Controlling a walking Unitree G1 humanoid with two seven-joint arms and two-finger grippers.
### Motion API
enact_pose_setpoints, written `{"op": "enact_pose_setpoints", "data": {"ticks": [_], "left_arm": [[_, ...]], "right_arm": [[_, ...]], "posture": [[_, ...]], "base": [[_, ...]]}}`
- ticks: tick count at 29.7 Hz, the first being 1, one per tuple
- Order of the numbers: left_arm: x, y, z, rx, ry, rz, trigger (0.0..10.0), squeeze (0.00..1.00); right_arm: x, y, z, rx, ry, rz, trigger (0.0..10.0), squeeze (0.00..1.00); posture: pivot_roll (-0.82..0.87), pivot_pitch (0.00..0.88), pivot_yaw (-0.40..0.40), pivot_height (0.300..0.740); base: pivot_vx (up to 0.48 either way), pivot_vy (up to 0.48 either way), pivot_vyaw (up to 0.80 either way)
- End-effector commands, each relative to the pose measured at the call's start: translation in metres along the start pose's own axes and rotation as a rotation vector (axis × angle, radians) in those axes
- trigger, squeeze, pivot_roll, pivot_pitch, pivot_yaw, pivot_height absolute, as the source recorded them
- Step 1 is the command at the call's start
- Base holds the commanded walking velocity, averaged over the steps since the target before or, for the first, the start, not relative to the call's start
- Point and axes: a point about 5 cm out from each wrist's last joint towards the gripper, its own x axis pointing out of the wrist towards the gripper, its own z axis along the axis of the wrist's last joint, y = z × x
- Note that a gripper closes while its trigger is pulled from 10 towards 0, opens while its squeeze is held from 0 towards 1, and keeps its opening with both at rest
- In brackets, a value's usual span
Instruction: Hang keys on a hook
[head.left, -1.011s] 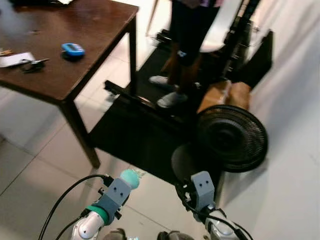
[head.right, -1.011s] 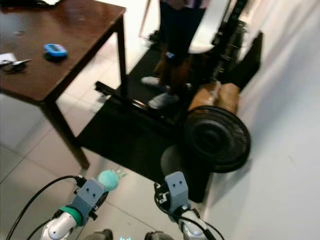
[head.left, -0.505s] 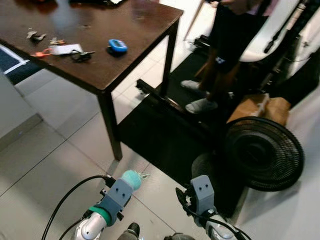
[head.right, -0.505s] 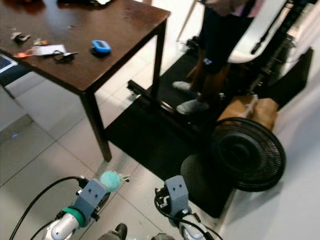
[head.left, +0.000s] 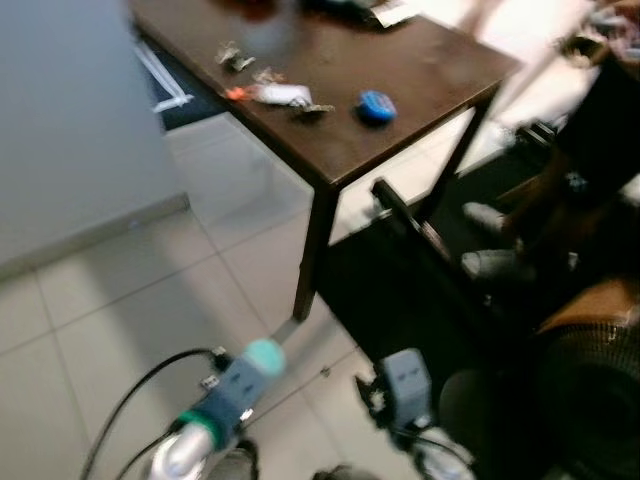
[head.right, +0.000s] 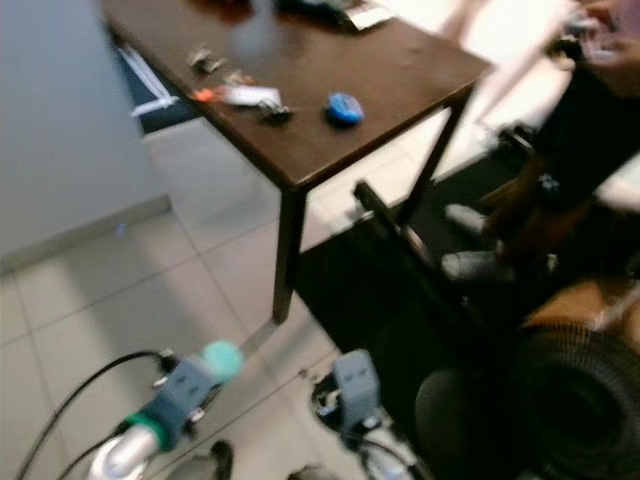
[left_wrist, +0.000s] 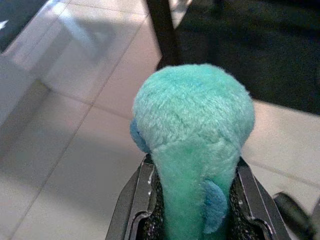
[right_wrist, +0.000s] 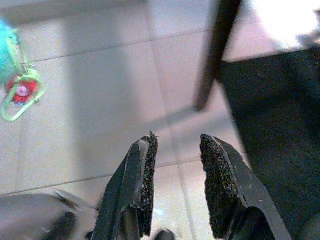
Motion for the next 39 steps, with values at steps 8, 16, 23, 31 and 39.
{"op": "enact_pose_setpoints", "data": {"ticks": [8, 16, 23, 31, 39], "left_arm": [[-0.002, -0.006, -0.005, -0.014, 0.022, -0.006, 10.0, 0.0], [0.008, 0.005, 0.032, -0.067, -0.103, 0.064, 10.0, 0.0], [0.023, 0.03, 0.105, -0.137, -0.313, 0.171, 10.0, 0.0], [0.025, 0.046, 0.167, -0.133, -0.528, 0.215, 10.0, 0.0], [0.013, 0.068, 0.22, -0.064, -0.704, 0.361, 10.0, 0.0]], "right_arm": [[-0.006, 0.001, -0.012, 0.009, 0.05, -0.001, 10.0, 0.0], [0.004, -0.002, 0.007, 0.011, -0.03, -0.011, 10.0, 0.0], [0.022, -0.009, 0.052, 0.021, -0.206, -0.03, 10.0, 0.0], [0.029, -0.009, 0.089, 0.083, -0.365, -0.017, 10.0, 0.0], [0.024, -0.009, 0.143, 0.186, -0.597, -0.004, 10.0, 0.0]], "posture": [[-0.01, 0.15, -0.034, 0.74], [-0.02, 0.146, -0.03, 0.74], [-0.03, 0.135, -0.023, 0.74], [-0.04, 0.125, -0.018, 0.74], [-0.05, 0.12, -0.014, 0.74]], "base": [[0.0, 0.0, 0.8], [0.0, 0.0, 0.8], [0.0, 0.0, 0.8], [0.0, 0.0, 0.8], [0.143, 0.0, 0.1]]}}
